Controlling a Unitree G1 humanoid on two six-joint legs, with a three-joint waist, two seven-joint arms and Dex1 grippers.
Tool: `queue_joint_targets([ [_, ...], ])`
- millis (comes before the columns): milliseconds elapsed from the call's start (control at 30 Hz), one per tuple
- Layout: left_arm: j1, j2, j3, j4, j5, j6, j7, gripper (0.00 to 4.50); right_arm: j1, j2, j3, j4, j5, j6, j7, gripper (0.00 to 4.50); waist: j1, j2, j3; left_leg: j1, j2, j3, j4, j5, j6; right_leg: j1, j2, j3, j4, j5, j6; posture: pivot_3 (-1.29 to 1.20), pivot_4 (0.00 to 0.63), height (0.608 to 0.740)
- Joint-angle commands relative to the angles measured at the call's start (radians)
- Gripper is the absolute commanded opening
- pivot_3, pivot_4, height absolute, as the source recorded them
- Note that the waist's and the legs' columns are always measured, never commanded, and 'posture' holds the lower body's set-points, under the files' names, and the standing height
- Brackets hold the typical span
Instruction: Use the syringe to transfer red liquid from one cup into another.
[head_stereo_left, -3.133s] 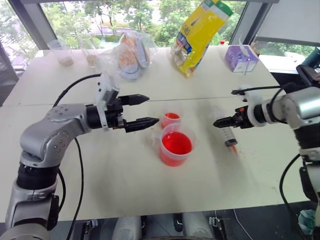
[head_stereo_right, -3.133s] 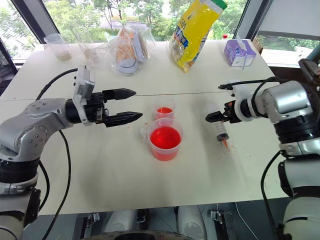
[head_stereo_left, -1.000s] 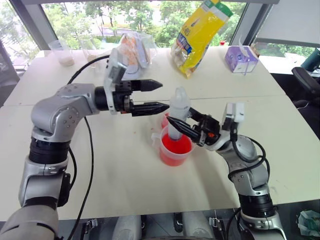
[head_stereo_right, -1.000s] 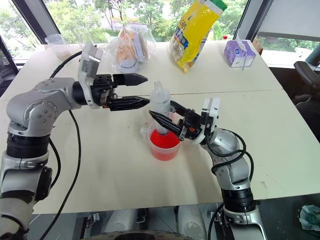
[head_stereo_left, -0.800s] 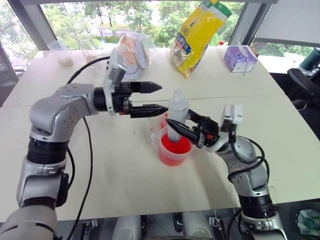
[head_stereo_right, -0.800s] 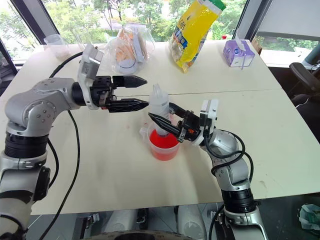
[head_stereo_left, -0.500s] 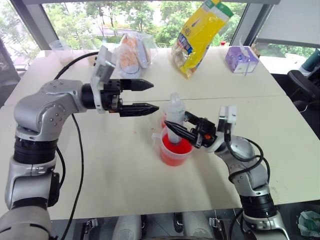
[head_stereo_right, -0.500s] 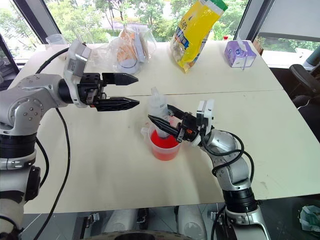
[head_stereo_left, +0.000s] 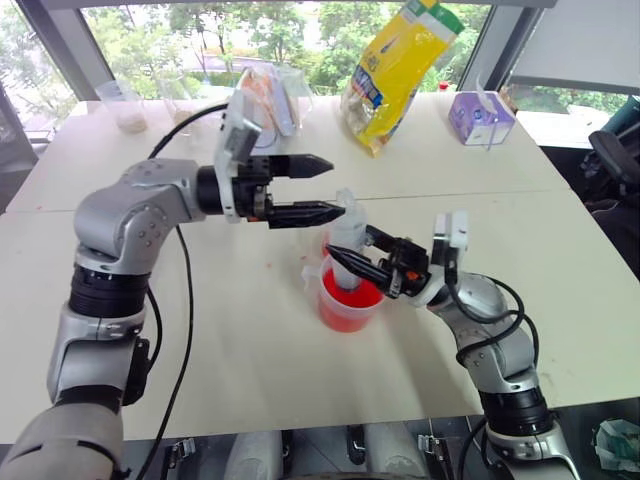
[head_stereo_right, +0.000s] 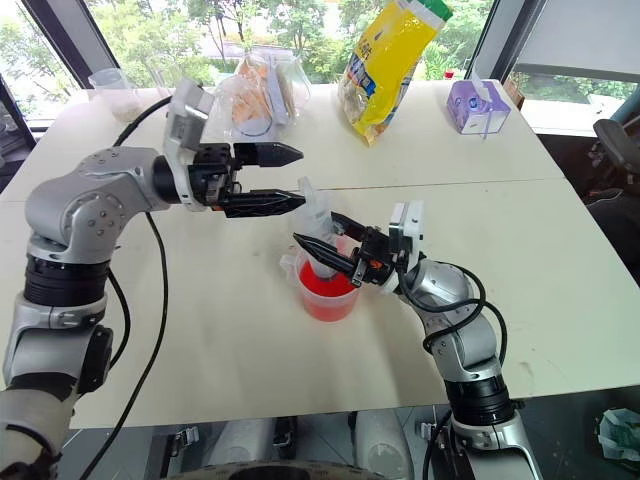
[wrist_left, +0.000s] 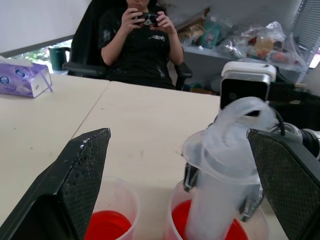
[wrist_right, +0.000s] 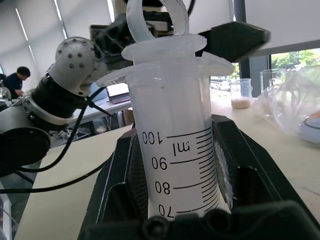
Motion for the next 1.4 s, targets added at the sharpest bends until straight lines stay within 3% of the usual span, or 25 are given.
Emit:
queue_joint_targets([
  [33,-0.033,-0.027,-0.02,0.011,0.039,-0.05,-0.007,4.5,-0.009,-0.007,-0.002,-0.042,0.015,-0.008,0.007,1.4,0.0,0.0,0.0,0.0,0.0,0.0,0.0,0.0,0.0,0.0,0.0,0.0,0.0,0.0,0.0,0.0,0.15,0.74],
  [233,-0.036,-0.066,-0.033,0.018,0.057,-0.066,-0.019,4.5,-0.006,-0.014,0.001,-0.043,0.015,-0.01,0.008,1.4,0.0,0.0,0.0,0.0,0.0,0.0,0.0,0.0,0.0,0.0,0.0,0.0,0.0,0.0,0.0,0.0,0.15,0.74],
  [267,-0.034,-0.069,-0.032,0.018,0.059,-0.066,-0.019,4.25,-0.005,-0.015,0.001,-0.043,0.015,-0.01,0.009,1.4,0.0,0.0,0.0,0.0,0.0,0.0,0.0,0.0,0.0,0.0,0.0,0.0,0.0,0.0,0.0,0.0,0.15,0.74],
  [333,-0.032,-0.073,-0.03,0.013,0.056,-0.062,-0.024,3.6,-0.004,-0.016,0.001,-0.044,0.016,-0.009,0.008,1.4,0.0,0.0,0.0,0.0,0.0,0.0,0.0,0.0,0.0,0.0,0.0,0.0,0.0,0.0,0.0,0.0,0.15,0.74],
  [400,-0.03,-0.078,-0.027,0.005,0.05,-0.055,-0.026,2.66,-0.004,-0.017,0.002,-0.045,0.017,-0.008,0.007,1.4,0.0,0.0,0.0,0.0,0.0,0.0,0.0,0.0,0.0,0.0,0.0,0.0,0.0,0.0,0.0,0.0,0.15,0.74],
  [567,-0.03,-0.085,-0.021,-0.007,0.034,-0.038,-0.031,0.03,-0.003,-0.018,0.004,-0.05,0.024,-0.002,0.005,1.4,0.0,0.0,0.0,0.0,0.0,0.0,0.0,0.0,0.0,0.0,0.0,0.0,0.0,0.0,0.0,0.0,0.15,0.74],
  [1400,-0.157,-0.087,0.086,0.044,-0.02,-0.018,0.032,0.03,0.025,-0.06,0.012,-0.018,0.1,0.098,0.043,1.4,0.0,0.0,0.0,0.0,0.0,0.0,0.0,0.0,0.0,0.0,0.0,0.0,0.0,0.0,0.0,0.0,0.15,0.74],
])
